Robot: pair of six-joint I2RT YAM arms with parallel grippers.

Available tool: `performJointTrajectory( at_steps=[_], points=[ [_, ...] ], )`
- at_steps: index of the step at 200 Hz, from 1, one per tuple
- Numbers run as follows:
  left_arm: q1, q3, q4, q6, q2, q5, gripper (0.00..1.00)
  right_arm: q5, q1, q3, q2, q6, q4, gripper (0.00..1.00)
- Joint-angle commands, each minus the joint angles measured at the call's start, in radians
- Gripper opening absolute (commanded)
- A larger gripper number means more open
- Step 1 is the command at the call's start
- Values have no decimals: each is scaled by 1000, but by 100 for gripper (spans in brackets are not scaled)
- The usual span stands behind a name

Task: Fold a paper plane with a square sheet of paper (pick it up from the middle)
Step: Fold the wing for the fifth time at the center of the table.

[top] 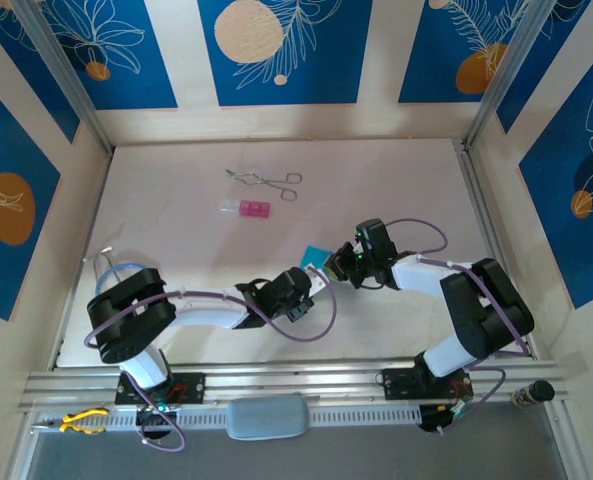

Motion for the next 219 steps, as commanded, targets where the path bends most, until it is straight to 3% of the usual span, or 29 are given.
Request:
performJointTrajectory(
  at_steps=[1, 37, 66, 135, 219],
  points=[
    [-8, 21, 5, -32, 24, 31, 10, 14, 6, 30, -40, -63, -83, 11],
    [1, 16, 26, -91, 31, 92, 8, 65, -9, 46, -101, -141, -210, 30],
    [17, 45, -4, -133, 44, 160, 4, 94, -36, 32, -170, -179, -277, 38],
    [71, 93, -41, -221, 78, 334, 2, 56, -101, -41, -293, -202, -290, 42],
    [162, 143, -62, -349, 136, 590, 1, -28, -119, -79, -300, -230, -250, 41]
  ],
)
